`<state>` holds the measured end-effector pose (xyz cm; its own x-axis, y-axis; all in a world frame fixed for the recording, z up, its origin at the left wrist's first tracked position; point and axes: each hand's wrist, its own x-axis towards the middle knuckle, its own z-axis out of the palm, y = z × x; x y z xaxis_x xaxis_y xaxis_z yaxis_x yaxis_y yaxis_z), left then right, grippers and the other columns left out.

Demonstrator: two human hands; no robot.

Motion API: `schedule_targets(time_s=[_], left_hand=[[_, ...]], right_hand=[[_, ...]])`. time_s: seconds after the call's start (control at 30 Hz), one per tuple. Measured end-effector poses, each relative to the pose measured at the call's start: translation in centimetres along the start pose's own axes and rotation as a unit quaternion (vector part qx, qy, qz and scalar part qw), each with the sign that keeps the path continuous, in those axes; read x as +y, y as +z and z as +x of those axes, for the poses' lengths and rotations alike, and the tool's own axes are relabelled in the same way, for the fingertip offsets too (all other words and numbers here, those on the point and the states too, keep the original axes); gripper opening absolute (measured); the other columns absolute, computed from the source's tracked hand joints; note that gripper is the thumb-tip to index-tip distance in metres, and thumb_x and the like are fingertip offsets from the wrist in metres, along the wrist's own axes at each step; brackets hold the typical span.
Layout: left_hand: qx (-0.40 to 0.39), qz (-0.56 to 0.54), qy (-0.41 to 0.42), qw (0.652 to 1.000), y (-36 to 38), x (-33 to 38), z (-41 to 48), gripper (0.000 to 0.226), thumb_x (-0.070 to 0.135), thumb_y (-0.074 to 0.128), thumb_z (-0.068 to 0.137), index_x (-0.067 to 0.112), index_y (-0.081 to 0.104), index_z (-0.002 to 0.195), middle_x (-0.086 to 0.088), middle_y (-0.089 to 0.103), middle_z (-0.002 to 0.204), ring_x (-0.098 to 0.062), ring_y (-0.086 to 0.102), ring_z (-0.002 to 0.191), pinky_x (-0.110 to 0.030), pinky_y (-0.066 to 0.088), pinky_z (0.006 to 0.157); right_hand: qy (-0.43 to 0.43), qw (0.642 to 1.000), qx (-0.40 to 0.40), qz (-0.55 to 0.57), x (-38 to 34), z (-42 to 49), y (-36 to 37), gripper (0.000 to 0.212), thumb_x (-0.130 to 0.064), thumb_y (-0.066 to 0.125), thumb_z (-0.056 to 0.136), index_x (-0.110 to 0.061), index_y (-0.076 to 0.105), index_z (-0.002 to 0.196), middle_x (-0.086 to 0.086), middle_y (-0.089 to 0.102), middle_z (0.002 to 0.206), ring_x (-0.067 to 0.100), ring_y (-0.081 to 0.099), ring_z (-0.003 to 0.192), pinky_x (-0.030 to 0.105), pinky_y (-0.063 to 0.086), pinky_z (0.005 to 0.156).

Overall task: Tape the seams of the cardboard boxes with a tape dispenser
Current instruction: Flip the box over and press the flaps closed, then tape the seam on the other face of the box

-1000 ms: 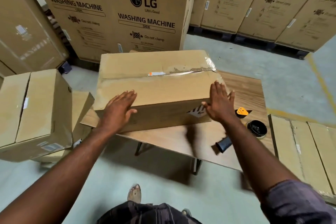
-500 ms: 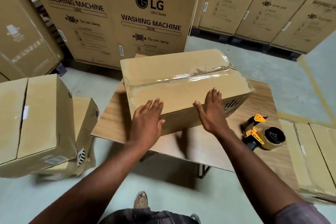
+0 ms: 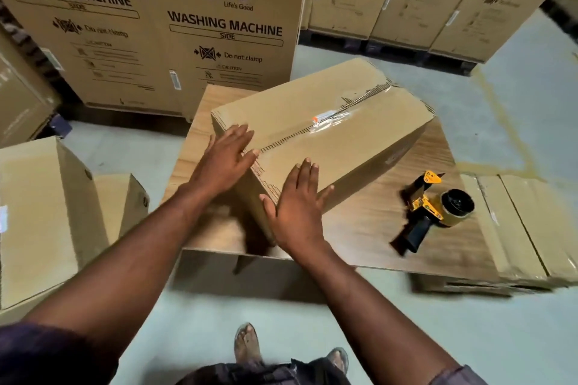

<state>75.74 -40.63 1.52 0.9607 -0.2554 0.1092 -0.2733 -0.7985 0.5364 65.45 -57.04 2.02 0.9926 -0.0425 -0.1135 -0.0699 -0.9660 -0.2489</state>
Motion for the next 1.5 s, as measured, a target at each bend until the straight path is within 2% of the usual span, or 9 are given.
schedule_targets(time_s=[0.23,0.4,0.57,0.77,0.93,1.1,1.23,1.4,1.5], left_hand=[[0.014,0.063,0.058,0.996,2.1,4.3,-1.6,0.051,0.044,0.043,0.103,0.022,0.045,0.149,0.003,0.041,0.157,-0.013,0.031,0.147,-0.054,-0.008,0.121],[0.005,0.03,0.09,0.995,4.3,8.2,-2.2,0.05,0.038,0.053,0.1,0.021,0.049,0.146,0.005,0.045,0.154,-0.015,0.037,0.143,-0.052,-0.002,0.122],[0.033,0.028,0.102,0.994,4.3,5.7,-1.6,0.054,0.03,0.065,0.094,0.021,0.051,0.145,0.003,0.046,0.153,-0.017,0.039,0.143,-0.043,0.007,0.123],[0.058,0.018,0.108,0.992,5.4,7.1,-2.3,0.049,0.025,0.069,0.089,0.019,0.06,0.136,0.001,0.056,0.145,-0.02,0.049,0.134,-0.037,0.024,0.115],[0.051,-0.02,0.14,0.989,7.6,10.6,-4.4,0.046,0.024,0.067,0.089,0.019,0.062,0.134,0.002,0.059,0.142,-0.017,0.051,0.13,-0.029,0.027,0.108],[0.093,-0.055,0.105,0.989,8.3,10.4,-4.6,0.034,0.035,0.059,0.093,0.027,0.067,0.125,0.011,0.062,0.136,-0.014,0.053,0.125,-0.033,0.033,0.102],[0.128,-0.073,0.084,0.985,8.7,11.0,-4.9,0.026,0.031,0.063,0.091,0.027,0.069,0.116,0.013,0.063,0.131,-0.013,0.053,0.123,-0.024,0.026,0.101],[0.178,-0.134,0.081,0.971,10.1,18.1,-4.8,0.019,0.023,0.061,0.092,0.026,0.068,0.109,0.015,0.067,0.118,-0.014,0.057,0.112,-0.038,0.037,0.096],[0.116,-0.201,0.171,0.958,12.9,23.6,-4.9,0.02,0.01,0.061,0.092,0.018,0.068,0.109,0.009,0.067,0.111,-0.014,0.058,0.106,-0.03,0.042,0.094]], right_hand=[[-0.096,0.994,-0.05,0.023,12.3,2.4,-3.7,0.09,-0.055,0.052,0.099,-0.01,0.006,0.163,0.009,-0.011,0.17,0.024,-0.013,0.157,0.062,0.001,0.123],[-0.015,1.0,-0.007,-0.007,14.5,1.9,-5.7,0.077,-0.016,0.057,0.099,-0.008,0.013,0.161,0.012,-0.001,0.171,0.03,-0.002,0.158,0.058,0.012,0.125],[0.109,0.991,0.077,0.008,8.0,-1.2,-0.7,0.089,-0.057,0.044,0.1,-0.006,0.004,0.162,0.011,-0.009,0.171,0.029,-0.013,0.157,0.063,-0.006,0.12],[0.058,0.993,0.106,0.007,12.2,-0.8,-0.6,0.078,-0.058,0.032,0.104,-0.012,0.008,0.163,0.003,-0.006,0.171,0.02,-0.013,0.157,0.056,-0.012,0.121],[0.047,0.986,0.152,0.038,19.0,0.4,-3.2,0.069,-0.055,0.024,0.102,-0.015,0.032,0.158,0.001,0.023,0.168,0.019,0.017,0.155,0.056,0.007,0.124],[0.063,0.98,0.177,0.067,17.8,0.5,-2.0,0.066,-0.049,0.032,0.103,-0.011,0.033,0.157,0.004,0.021,0.168,0.022,0.013,0.156,0.055,0.007,0.125],[0.027,0.974,0.201,0.102,18.5,-0.5,-1.4,0.062,-0.017,0.049,0.095,-0.012,0.037,0.155,0.002,0.026,0.167,0.022,0.016,0.156,0.054,0.009,0.125],[-0.054,0.919,0.272,0.281,22.2,-2.9,-1.6,0.045,-0.001,0.054,0.091,-0.007,0.062,0.134,0.003,0.057,0.146,0.018,0.043,0.144,0.034,0.028,0.12],[0.038,0.877,0.316,0.36,25.2,-4.3,-2.8,0.038,0.001,0.055,0.092,-0.01,0.07,0.124,-0.003,0.069,0.126,0.005,0.059,0.122,0.018,0.041,0.105]])
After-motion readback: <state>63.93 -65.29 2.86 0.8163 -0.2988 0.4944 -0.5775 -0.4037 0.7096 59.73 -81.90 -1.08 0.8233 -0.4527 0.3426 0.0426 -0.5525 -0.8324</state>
